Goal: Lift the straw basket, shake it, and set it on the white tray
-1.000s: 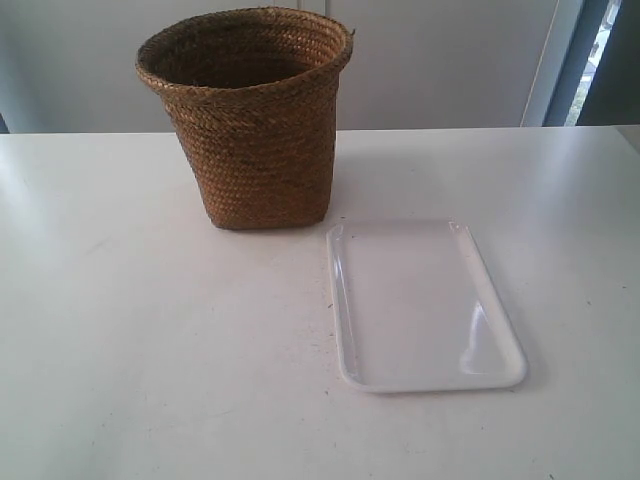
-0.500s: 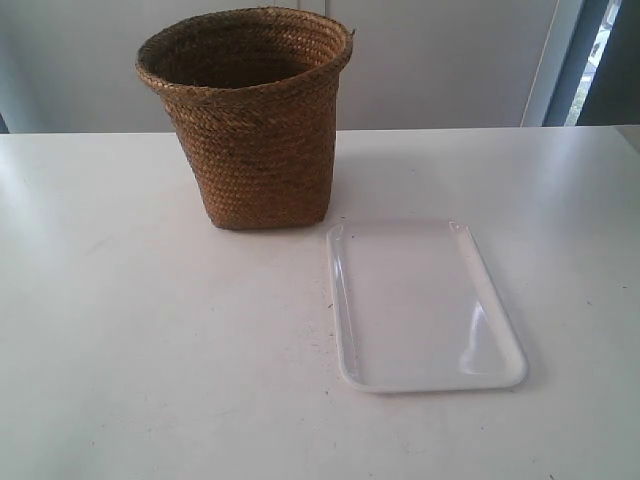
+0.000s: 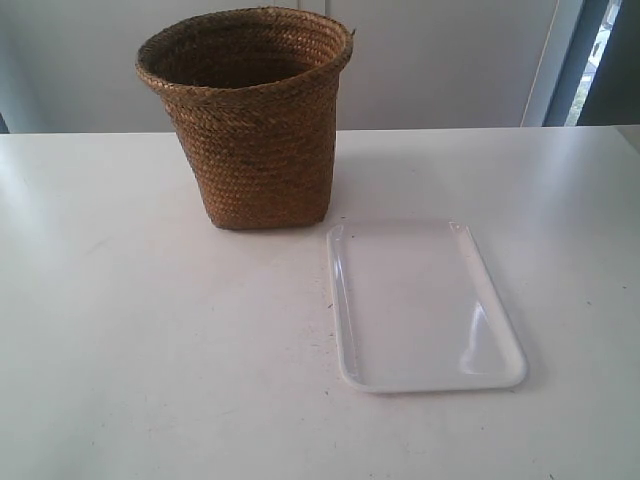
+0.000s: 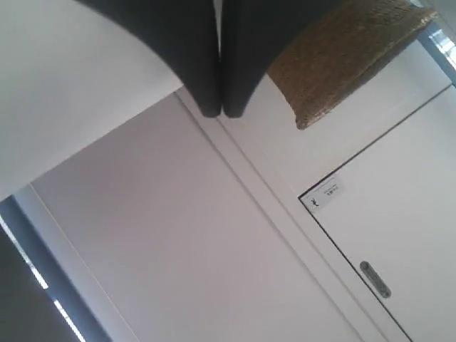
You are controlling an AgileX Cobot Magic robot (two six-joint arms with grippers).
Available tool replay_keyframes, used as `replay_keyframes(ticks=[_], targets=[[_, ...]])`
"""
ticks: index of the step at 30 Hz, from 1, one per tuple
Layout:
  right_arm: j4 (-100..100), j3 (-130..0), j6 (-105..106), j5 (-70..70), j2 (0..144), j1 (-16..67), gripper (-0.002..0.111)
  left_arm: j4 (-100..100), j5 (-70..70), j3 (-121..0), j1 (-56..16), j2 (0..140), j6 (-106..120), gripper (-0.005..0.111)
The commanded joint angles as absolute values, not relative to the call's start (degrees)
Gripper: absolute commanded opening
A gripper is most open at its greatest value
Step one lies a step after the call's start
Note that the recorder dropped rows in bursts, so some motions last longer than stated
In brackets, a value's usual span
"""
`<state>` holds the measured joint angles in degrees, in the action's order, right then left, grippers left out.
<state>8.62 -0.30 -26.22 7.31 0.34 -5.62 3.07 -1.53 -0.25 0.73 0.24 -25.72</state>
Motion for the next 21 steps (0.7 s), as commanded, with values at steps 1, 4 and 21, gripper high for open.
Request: replay_keyframes(ticks=[1,4,21], targets=[[7.92,0.00,-16.05,13.99,0.00,-5.75,0.001,3.11,-9.73,0.00,1.85,0.00,-19.44,0.001],[10.75,-0.76,-9.71,22.17,0.00,-5.75,0.001,2.39,-13.63,-0.53,3.78,0.00,-15.84,0.000],[8.68,-39.18,-12.19,49.94,63.06,-5.75,0.001,-22.10,-39.23,-28.31,14.14,48.31,7.50,0.000]])
